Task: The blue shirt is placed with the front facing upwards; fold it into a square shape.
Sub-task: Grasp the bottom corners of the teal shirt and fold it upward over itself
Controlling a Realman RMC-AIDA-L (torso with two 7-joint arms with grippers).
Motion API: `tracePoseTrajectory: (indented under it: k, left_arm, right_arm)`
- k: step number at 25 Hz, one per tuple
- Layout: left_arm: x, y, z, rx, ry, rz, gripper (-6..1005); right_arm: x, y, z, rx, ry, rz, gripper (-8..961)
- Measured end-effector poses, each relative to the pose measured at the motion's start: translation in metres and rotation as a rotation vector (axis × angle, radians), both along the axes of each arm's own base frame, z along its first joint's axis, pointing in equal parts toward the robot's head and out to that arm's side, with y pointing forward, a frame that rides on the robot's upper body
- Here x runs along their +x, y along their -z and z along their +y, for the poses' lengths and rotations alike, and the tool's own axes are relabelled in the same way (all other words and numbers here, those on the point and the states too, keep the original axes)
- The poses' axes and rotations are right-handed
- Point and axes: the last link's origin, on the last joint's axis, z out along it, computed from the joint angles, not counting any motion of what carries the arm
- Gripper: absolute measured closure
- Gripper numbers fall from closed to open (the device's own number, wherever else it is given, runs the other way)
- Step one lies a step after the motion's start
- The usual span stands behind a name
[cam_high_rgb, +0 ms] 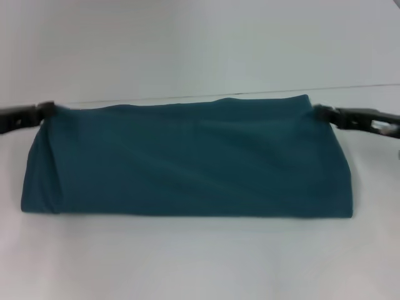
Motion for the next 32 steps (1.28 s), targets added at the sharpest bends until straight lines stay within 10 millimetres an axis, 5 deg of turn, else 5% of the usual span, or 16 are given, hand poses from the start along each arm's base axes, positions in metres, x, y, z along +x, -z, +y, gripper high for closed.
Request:
tracePoseTrajectory:
  k: [6, 13, 32]
  left_arm:
    - [0.015, 0.012, 0.030, 0.061, -0.040, 0.050, 965]
    - [0.025, 0.031, 0.045, 0.086, -0.072, 0.110, 956]
    - [0.039, 0.033, 0.059, 0.146, -0.071, 0.126, 929]
  right_arm:
    - [-0.019, 0.024, 0.038, 0.077, 0.054, -0.095, 916]
    - [-0.031, 0.044, 0.054, 0.129, 0.066, -0.171, 916]
    - [-0.035, 0.035, 0.064, 0.195, 0.081, -0.176, 914]
